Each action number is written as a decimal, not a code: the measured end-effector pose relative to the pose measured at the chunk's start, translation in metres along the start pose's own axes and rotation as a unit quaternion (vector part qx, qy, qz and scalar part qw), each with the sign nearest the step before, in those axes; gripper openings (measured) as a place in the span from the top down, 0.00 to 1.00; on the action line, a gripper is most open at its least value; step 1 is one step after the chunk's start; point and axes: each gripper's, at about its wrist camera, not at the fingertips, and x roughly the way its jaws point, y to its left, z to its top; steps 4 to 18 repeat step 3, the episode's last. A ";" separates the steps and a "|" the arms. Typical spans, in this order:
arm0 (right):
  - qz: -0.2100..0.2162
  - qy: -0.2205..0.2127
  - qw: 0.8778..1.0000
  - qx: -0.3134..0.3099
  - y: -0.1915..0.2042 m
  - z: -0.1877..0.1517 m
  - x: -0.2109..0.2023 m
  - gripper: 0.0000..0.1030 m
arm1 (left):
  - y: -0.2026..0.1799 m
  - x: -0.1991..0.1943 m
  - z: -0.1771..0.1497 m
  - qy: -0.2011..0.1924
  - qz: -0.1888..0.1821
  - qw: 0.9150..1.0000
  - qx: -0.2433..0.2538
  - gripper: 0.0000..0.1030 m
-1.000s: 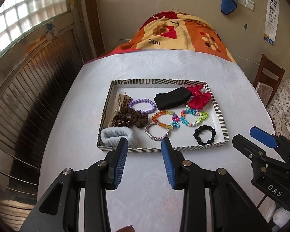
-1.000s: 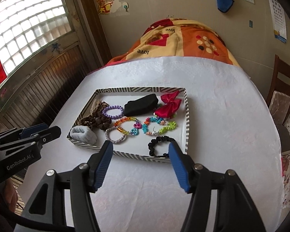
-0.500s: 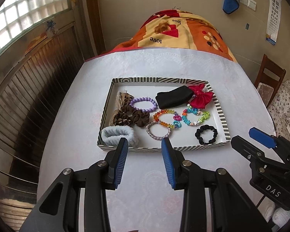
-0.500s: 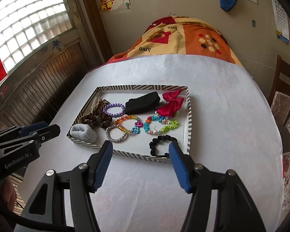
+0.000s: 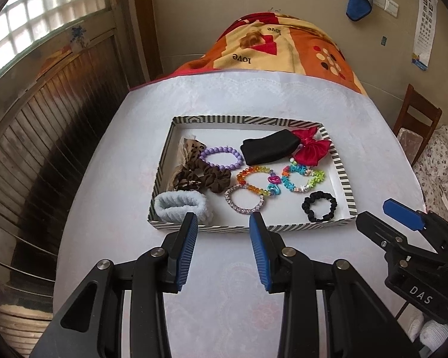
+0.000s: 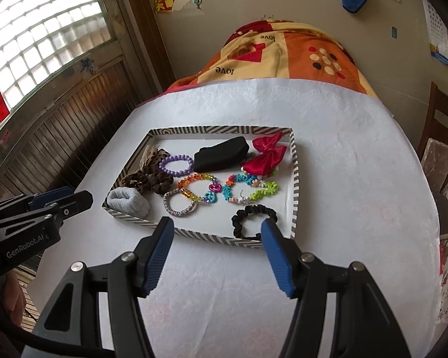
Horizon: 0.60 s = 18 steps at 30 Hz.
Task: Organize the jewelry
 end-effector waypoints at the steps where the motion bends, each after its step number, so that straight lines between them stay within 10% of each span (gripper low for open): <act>1: 0.000 0.000 1.000 0.001 -0.001 -0.001 0.001 0.38 | 0.000 0.000 0.000 0.000 -0.002 1.000 0.000 0.73; 18: -0.001 0.000 1.000 0.004 -0.005 -0.003 0.002 0.38 | -0.001 0.002 -0.001 0.001 -0.003 1.000 0.001 0.73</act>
